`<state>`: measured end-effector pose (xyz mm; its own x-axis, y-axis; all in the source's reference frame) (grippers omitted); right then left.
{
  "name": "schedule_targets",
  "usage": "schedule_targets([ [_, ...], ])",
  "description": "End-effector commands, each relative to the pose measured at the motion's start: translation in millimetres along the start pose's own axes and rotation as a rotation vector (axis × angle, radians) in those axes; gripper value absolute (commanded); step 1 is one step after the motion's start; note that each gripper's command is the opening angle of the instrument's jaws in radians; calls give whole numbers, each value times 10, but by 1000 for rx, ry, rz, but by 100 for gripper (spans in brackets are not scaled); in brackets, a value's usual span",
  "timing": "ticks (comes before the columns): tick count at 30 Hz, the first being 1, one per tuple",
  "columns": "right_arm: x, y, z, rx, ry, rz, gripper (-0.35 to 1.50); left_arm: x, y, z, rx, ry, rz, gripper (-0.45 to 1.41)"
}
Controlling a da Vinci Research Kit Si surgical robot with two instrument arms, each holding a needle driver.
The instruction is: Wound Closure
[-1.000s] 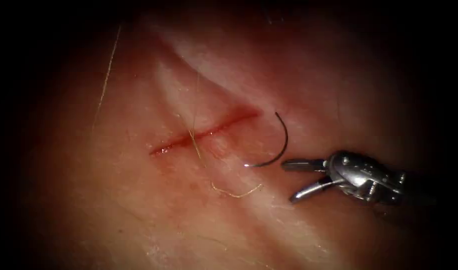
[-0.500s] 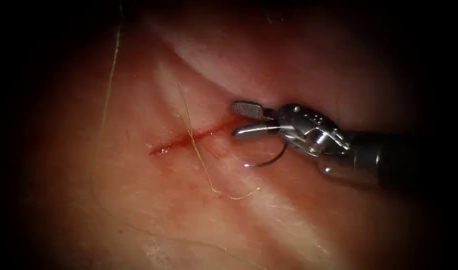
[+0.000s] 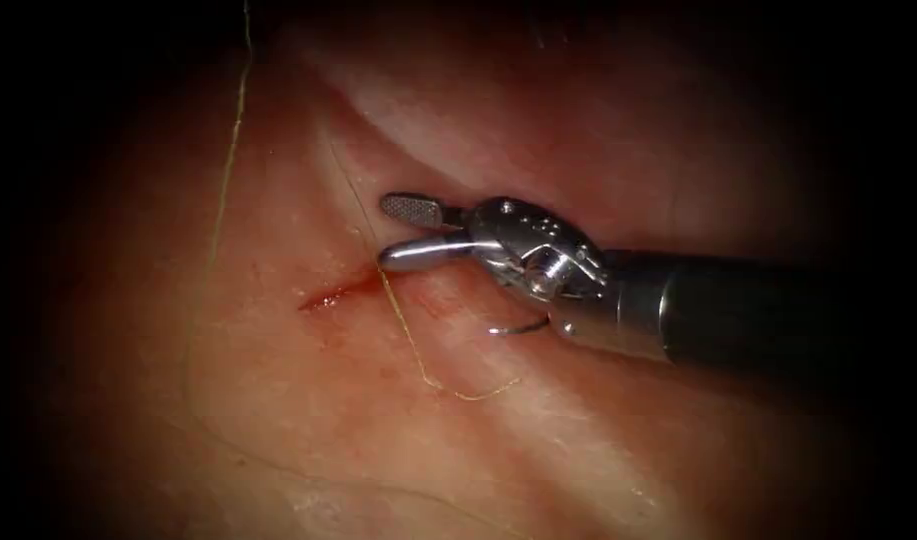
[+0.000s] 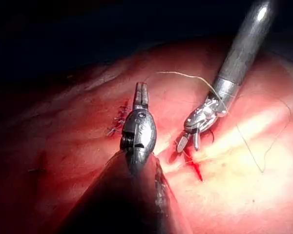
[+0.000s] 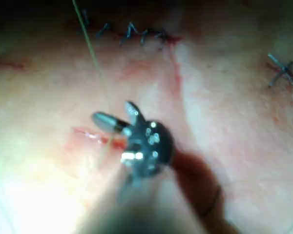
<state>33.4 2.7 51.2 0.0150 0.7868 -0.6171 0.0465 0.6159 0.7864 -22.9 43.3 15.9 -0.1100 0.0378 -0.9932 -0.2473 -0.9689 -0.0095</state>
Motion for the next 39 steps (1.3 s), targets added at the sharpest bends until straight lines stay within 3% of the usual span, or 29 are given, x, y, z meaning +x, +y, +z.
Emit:
schedule_targets([
  [1, 0, 3, 16, 14, 0, -5, 147, -4, -3, 7, 0, 3, 3, -45],
  [13, -10, 2, 53, 42, -20, -19, 147, -3, -2, 7, -3, 7, 2, -45],
  [29, -18, 5, 75, 63, -25, -29, 145, -3, -2, 7, -5, 11, 2, -45],
  [30, -18, 5, 75, 83, -29, -24, 133, -3, -2, 7, -5, 11, 2, -45],
  [31, -19, 5, 74, 115, -36, -24, 106, -3, -2, 7, -5, 11, 2, -45],
  [32, -19, 5, 74, 129, -39, -25, 68, -3, -2, 7, -6, 12, 2, -45],
  [34, -17, 5, 72, 117, -36, -26, -33, -3, -2, 7, -6, 12, 2, -45],
  [39, 0, 5, 66, 94, -21, -150, -35, -3, -2, 7, -7, 13, 2, -45],
])
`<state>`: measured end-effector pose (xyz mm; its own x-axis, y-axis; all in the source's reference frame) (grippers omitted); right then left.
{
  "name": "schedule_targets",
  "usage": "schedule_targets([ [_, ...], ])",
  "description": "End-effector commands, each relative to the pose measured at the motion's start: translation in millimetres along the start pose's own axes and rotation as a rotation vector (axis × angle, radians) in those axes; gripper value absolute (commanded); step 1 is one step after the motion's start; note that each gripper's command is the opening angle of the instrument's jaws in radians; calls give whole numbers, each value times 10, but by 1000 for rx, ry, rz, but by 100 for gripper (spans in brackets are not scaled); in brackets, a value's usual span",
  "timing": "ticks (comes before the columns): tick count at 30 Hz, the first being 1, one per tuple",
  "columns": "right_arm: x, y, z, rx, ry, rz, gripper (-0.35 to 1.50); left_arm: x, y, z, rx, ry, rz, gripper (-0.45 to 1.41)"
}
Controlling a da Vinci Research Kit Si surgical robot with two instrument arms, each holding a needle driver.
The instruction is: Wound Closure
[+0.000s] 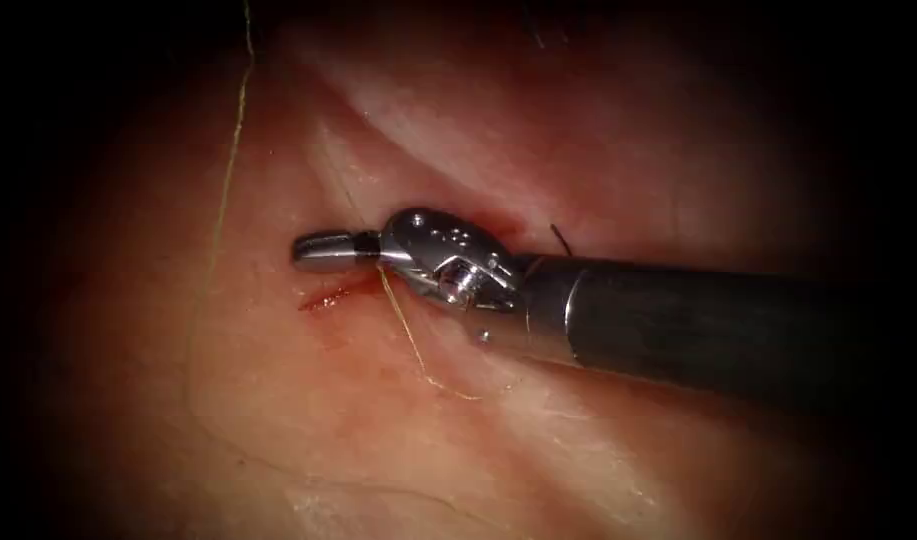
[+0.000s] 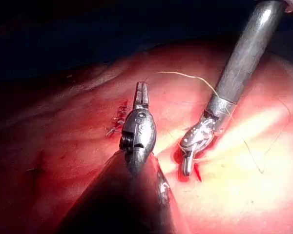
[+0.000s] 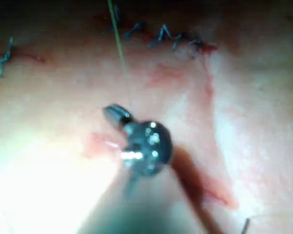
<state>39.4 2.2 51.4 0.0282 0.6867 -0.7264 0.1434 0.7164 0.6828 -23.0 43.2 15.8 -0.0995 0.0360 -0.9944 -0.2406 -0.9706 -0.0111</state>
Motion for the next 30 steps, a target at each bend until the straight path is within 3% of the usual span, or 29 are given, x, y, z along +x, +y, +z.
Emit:
schedule_targets([
  [1, 7, 4, 5, 0, 10, -7, -35, -4, -3, 6, 0, 3, 2, -45],
  [6, 14, 3, 3, 5, 50, -10, -30, -4, -3, 5, -1, 4, 2, -45],
  [9, 14, 1, -1, -40, 64, -8, 121, -4, -5, 2, -5, 6, 1, -45],
  [10, 15, 1, -5, -68, 65, -6, 148, -4, -6, 0, -4, 4, 0, -45],
  [13, 14, -8, -51, -52, 59, 0, 148, -4, -9, -8, -5, -2, 4, -45],
  [22, 24, -23, -144, -97, 48, -24, 148, -13, -13, -32, 3, -31, 7, -45],
  [29, 19, -27, -165, -129, 43, -30, 148, -65, -10, -51, 46, -94, 18, -45],
  [30, 17, -28, -165, -128, 42, -31, 148, -73, -9, -52, 59, -108, -6, -35],
])
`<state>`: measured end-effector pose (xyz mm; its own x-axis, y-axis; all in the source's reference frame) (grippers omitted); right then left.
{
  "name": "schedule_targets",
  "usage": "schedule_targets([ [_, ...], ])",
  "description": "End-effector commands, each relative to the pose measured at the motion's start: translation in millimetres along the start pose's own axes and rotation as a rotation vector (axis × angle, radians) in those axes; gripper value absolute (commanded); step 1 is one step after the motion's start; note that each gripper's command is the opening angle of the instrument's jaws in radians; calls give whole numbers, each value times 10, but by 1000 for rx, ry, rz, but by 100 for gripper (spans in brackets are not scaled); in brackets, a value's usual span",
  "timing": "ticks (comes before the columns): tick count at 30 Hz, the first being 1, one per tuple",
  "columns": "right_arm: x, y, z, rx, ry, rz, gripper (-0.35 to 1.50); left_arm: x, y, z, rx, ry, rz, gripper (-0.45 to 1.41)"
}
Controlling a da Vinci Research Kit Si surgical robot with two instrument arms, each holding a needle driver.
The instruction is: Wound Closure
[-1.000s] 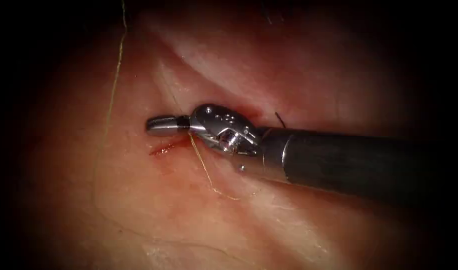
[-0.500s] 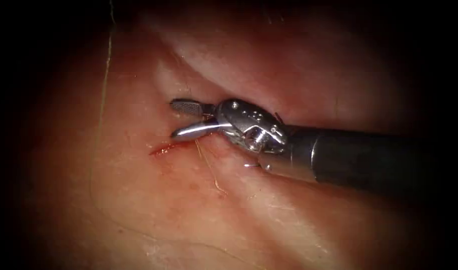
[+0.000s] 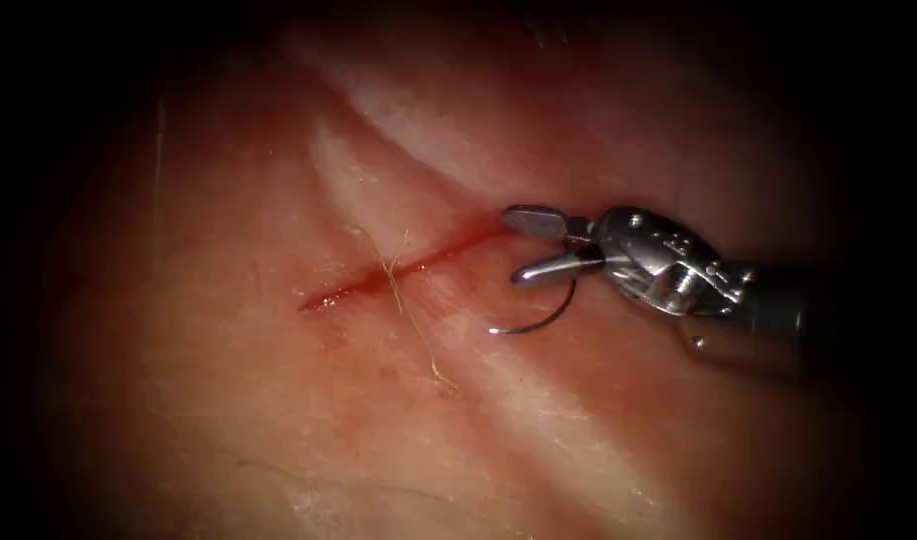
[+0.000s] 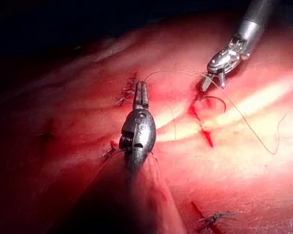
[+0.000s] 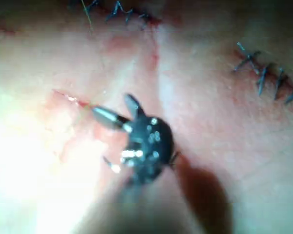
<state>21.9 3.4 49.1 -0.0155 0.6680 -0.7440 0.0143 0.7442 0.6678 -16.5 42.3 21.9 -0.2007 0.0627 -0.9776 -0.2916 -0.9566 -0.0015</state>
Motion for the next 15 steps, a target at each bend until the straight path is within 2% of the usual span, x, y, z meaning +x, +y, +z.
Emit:
schedule_targets([
  [1, -5, 3, 9, 2, 1, -2, 148, -13, 1, 6, 20, -14, -48, -5],
  [3, -6, 3, 9, 2, 0, -4, 148, -33, 5, 3, 29, -42, -159, 34],
  [6, -7, 4, 7, 3, 0, -5, 148, -58, 11, -4, 21, -96, -325, 78],
  [7, -8, 4, 5, 4, -1, -5, 148, -70, 14, -11, 35, -145, -455, 103],
  [10, -11, 3, 3, 6, -1, -7, 148, -75, 16, -26, 42, -185, -537, 121],
  [12, -13, 2, 1, 7, -2, -9, 148, -71, 19, -37, 43, -188, -542, 121],
  [15, -17, 1, -1, 9, -3, -12, 148, -47, 20, -68, 44, -207, -548, 125],
])
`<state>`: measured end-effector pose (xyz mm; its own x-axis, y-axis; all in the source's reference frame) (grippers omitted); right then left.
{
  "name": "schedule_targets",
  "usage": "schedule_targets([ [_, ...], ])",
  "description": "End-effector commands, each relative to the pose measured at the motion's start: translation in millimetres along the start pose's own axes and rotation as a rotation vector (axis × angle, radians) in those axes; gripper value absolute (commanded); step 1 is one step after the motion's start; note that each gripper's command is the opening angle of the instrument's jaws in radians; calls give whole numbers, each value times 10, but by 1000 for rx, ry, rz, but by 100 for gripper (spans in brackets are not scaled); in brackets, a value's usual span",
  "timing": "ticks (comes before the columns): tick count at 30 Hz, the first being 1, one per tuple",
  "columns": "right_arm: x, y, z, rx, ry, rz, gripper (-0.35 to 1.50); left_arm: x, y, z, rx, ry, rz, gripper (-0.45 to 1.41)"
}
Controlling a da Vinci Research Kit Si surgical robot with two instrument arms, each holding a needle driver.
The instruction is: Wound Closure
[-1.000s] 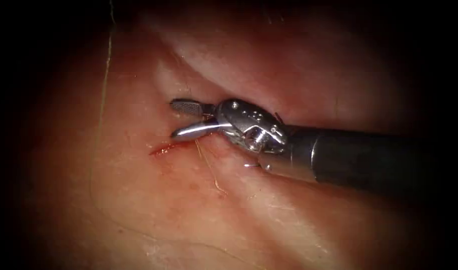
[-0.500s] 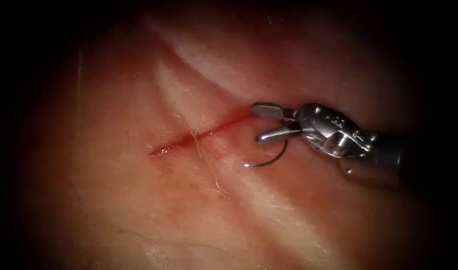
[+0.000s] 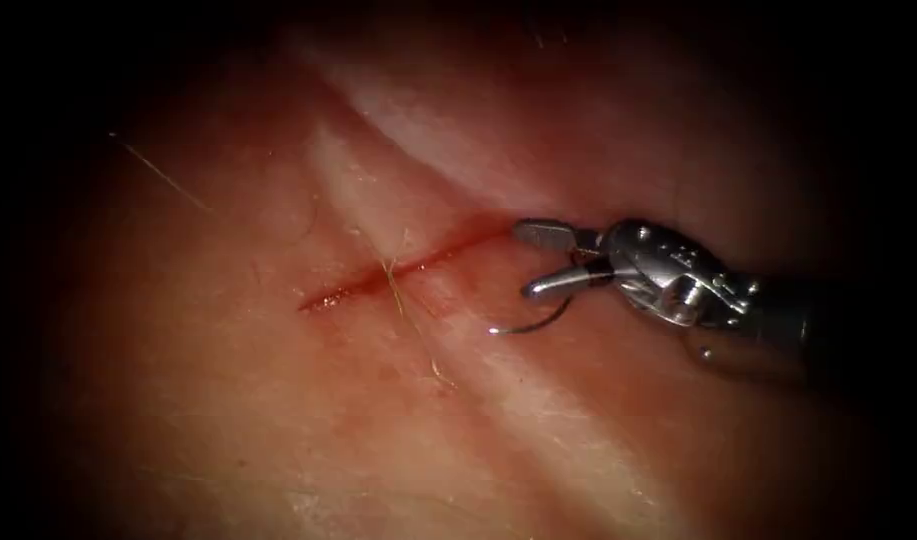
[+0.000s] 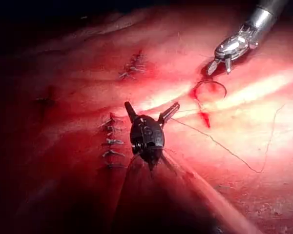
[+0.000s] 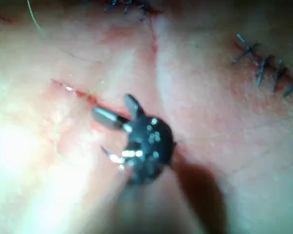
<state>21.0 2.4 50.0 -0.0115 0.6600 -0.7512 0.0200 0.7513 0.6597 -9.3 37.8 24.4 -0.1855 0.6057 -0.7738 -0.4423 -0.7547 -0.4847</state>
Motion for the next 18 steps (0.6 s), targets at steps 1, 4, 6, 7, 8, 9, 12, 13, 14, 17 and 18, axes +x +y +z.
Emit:
schedule_targets([
  [1, -4, 3, 7, 3, 1, -2, 148, 3, -2, -4, 8, -8, 0, 125],
  [4, -7, 1, 7, 4, 0, -6, 148, 20, -1, -40, 19, -29, -8, 125],
  [6, -9, 0, 8, 4, 0, -7, 148, 26, 2, -60, 16, -35, -16, 125],
  [7, -10, 0, 8, 4, 0, -8, 148, 27, 6, -71, 17, -38, -15, 125],
  [8, -10, -1, 8, 1, 0, -9, 148, 28, 10, -79, 20, -37, -9, 125],
  [9, -11, -1, 8, 4, -1, -9, 148, 30, 13, -86, 19, -44, -1, 125],
  [12, -12, -3, 8, 11, -1, -10, 148, 40, 25, -113, 23, -59, 11, 125],
  [13, -12, -3, 8, 11, -1, -10, 148, 43, 26, -118, 23, -61, 16, 125],
  [14, -12, -4, 8, 11, -1, -10, 148, 46, 27, -122, 23, -64, 21, 125],
  [17, -14, -5, 7, 12, -4, -12, 148, 59, 30, -133, 24, -72, 26, 125],
  [18, -14, -5, 7, 13, -4, -12, 148, 65, 31, -134, 28, -76, 28, 125],
])
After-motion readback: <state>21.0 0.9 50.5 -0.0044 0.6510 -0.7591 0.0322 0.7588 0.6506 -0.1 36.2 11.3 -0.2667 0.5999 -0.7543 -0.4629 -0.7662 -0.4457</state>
